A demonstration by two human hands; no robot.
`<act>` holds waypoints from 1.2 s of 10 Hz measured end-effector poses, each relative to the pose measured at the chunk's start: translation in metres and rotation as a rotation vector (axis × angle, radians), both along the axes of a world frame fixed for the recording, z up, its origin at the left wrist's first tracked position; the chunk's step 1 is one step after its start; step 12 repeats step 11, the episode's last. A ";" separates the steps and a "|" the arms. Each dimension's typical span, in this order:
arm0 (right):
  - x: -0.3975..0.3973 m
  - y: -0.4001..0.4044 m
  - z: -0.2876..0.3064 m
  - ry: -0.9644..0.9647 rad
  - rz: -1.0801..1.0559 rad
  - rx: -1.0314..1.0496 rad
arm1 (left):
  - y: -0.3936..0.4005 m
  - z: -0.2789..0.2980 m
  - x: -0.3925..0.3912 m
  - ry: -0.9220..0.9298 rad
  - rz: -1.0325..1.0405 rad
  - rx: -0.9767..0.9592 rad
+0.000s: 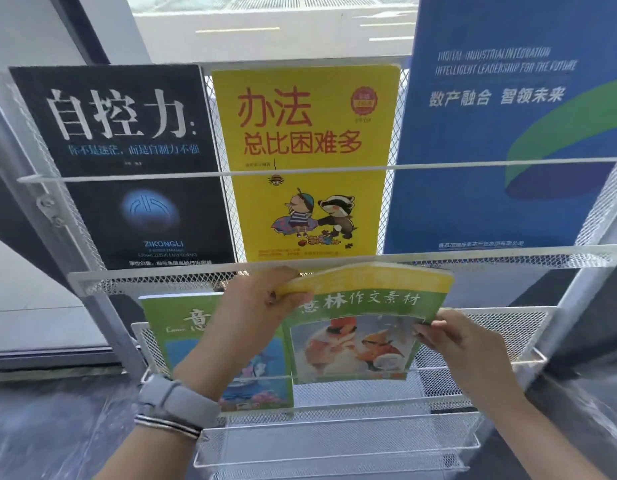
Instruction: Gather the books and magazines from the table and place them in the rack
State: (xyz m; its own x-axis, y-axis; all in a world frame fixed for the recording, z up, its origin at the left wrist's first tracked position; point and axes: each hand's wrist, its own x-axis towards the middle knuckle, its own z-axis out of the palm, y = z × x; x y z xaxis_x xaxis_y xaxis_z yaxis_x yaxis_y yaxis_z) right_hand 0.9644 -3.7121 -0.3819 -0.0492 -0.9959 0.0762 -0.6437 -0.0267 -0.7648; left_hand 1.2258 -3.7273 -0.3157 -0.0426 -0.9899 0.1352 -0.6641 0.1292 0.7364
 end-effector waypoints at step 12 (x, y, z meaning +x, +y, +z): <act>-0.003 0.034 -0.019 0.030 -0.181 0.354 | 0.041 -0.074 -0.016 -0.225 0.094 -0.316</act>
